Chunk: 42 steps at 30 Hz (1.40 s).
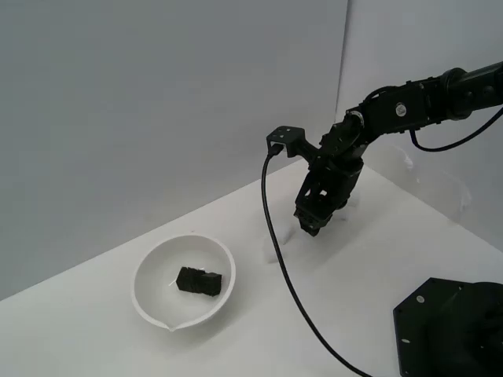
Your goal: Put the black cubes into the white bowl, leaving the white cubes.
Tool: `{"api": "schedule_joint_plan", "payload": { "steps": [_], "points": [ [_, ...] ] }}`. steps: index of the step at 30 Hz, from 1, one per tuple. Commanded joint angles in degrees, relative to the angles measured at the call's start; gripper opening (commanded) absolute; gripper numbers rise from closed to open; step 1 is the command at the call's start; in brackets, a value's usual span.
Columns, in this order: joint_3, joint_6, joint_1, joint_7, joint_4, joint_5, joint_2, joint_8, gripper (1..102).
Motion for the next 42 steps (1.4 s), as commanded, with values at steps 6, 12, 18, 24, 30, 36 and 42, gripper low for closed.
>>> {"api": "schedule_joint_plan", "payload": {
  "steps": [6, 12, 18, 24, 30, 36, 42],
  "points": [
    [9.8, -2.5, -0.6, 3.7, -3.0, -3.5, 9.7, 0.6, 14],
    [15.6, -6.5, -4.6, 5.6, -6.6, -7.0, 15.4, 0.3, 14],
    [16.3, -10.7, -12.1, 5.3, -10.0, -10.5, 16.1, -0.1, 14],
    [12.0, -14.1, -18.8, 3.3, -12.3, -12.8, 11.8, -0.1, 14],
    [6.8, -17.2, -24.1, 0.1, -12.8, -13.4, 6.5, -0.2, 14],
    [4.8, -17.8, -26.9, -1.0, -13.7, -14.1, 4.6, -0.2, 16],
    [4.4, -18.8, -27.4, -1.4, -14.5, -14.9, 4.1, -0.2, 95]
  ]
}}
